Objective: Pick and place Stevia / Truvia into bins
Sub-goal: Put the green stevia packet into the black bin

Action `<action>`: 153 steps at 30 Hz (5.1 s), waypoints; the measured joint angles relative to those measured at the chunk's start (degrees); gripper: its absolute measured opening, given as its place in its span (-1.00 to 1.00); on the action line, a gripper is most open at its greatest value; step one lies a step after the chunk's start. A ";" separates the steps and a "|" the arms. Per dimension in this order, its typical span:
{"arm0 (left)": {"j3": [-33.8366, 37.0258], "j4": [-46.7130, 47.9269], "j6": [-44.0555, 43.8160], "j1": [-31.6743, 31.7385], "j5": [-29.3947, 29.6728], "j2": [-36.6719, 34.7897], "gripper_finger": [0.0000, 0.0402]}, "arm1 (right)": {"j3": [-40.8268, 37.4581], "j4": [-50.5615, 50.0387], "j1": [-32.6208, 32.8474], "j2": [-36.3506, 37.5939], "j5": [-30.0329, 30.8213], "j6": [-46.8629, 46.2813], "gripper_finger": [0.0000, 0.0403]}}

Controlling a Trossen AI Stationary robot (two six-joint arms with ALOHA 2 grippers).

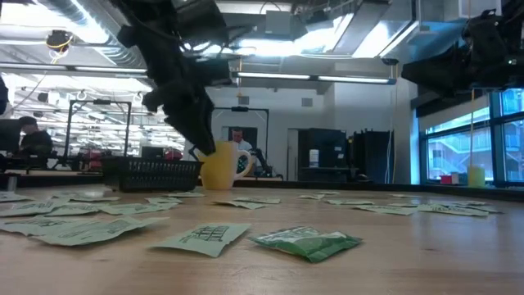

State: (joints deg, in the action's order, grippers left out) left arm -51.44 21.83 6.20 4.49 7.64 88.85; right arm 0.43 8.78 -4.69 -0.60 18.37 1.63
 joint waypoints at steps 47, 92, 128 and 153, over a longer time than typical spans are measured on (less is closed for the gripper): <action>0.00 0.49 -5.64 0.10 -3.17 9.88 -0.78 | 0.00 -0.53 -0.02 -0.02 0.00 0.13 -0.33; -2.37 17.58 -16.41 2.66 11.89 -7.31 -0.98 | 0.00 -0.45 0.00 -0.02 0.00 0.05 -0.33; 8.15 9.20 -17.51 12.17 7.78 -7.23 -0.79 | 0.00 -0.40 0.00 -0.02 0.00 0.13 -0.33; -2.53 40.36 -43.53 2.08 -3.92 -15.95 -0.75 | 0.00 1.70 -0.02 0.00 0.02 0.04 -0.33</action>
State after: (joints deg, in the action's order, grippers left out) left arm -53.97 62.20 -37.34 6.58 3.73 72.90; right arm 0.43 10.48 -4.71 -0.60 18.39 1.67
